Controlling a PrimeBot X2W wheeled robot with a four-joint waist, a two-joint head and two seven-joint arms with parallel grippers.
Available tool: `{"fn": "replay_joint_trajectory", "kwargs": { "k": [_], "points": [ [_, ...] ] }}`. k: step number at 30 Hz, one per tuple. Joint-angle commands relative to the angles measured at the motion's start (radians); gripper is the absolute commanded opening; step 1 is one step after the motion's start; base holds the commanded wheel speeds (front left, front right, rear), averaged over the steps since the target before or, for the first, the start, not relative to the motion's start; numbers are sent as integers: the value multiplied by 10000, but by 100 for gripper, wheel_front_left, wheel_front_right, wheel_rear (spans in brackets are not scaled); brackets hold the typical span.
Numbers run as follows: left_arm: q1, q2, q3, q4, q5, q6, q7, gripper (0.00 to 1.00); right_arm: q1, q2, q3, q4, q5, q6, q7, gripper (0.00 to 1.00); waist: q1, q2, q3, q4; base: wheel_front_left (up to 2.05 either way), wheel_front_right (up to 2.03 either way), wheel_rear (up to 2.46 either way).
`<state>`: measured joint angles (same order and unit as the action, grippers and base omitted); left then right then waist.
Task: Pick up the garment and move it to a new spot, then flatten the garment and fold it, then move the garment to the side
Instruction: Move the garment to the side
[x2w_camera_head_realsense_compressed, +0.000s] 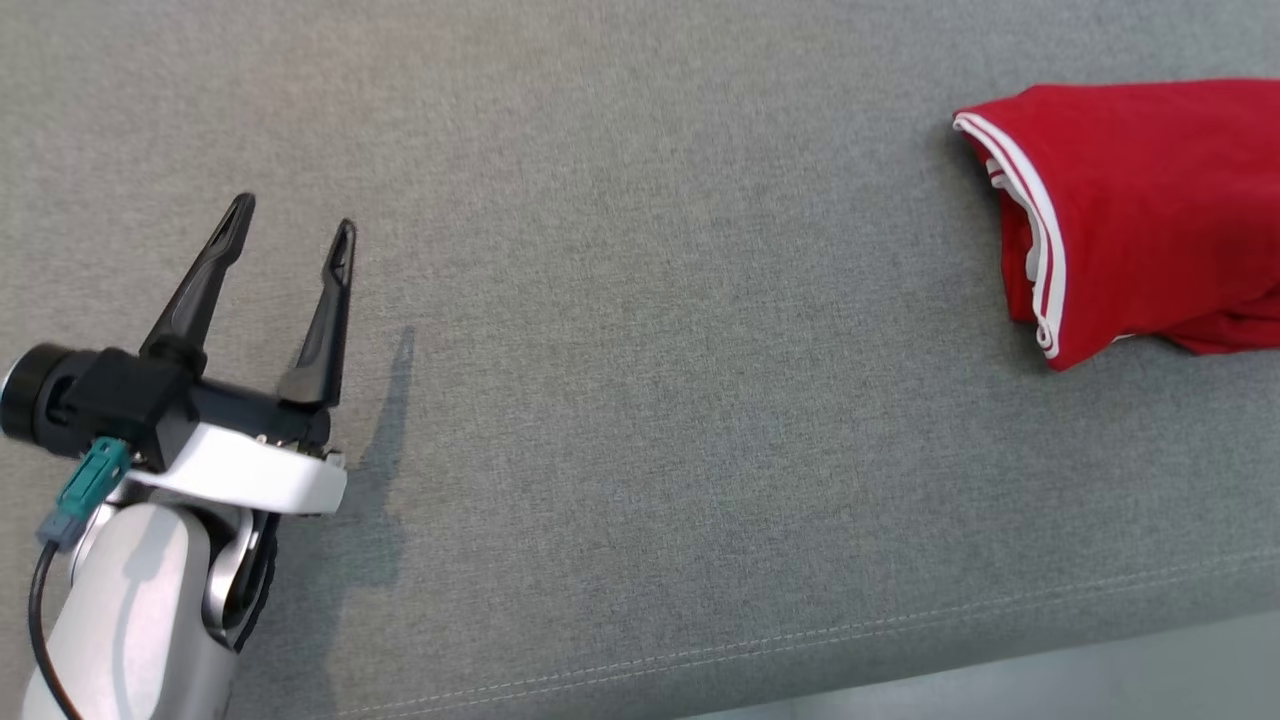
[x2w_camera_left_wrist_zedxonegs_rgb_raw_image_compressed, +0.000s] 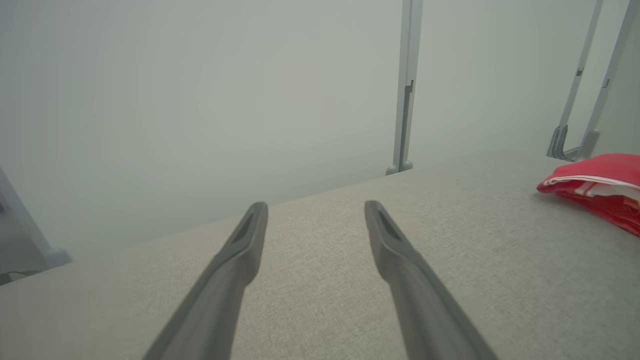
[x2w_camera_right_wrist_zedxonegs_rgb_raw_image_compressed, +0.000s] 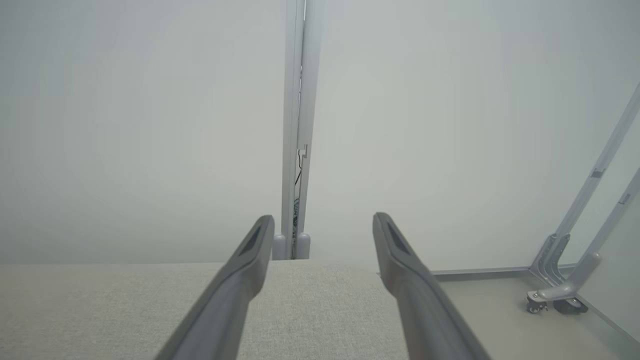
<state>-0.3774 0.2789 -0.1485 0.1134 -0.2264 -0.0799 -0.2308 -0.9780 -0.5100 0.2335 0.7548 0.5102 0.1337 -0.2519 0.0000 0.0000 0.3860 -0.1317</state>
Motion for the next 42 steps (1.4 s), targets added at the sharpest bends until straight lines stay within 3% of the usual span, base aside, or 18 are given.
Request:
{"fn": "replay_joint_trajectory", "kwargs": {
  "k": [1,8,15,21,34,42],
  "points": [
    [96,364,441,-232,-72,130,-101,100,910,284,-223,-753,-421,-30,-96,100,0,0,-372,124,0,0,0],
    [828,360,649,-235,-344,328,-73,100,3672,2489,-1405,-4236,-2548,-30,-98,100,0,0,-1246,765,0,0,0],
    [1508,177,727,-113,-568,558,-73,100,5702,3860,-1487,-5405,-3250,-30,39,100,0,0,-1909,1510,0,0,0],
    [1938,38,699,30,-805,506,-126,100,7105,4264,-1855,-5640,-3453,-30,185,100,0,0,-2409,1809,0,0,0],
    [2834,-41,823,-53,-1190,626,33,100,8824,4526,-1824,-6228,-3352,-30,372,100,0,0,-3221,1466,0,0,0],
    [3437,-125,940,-103,-1311,1031,297,100,9504,4578,-1846,-6518,-3353,-30,650,100,0,0,-3723,1360,0,0,0]
  ]
}}
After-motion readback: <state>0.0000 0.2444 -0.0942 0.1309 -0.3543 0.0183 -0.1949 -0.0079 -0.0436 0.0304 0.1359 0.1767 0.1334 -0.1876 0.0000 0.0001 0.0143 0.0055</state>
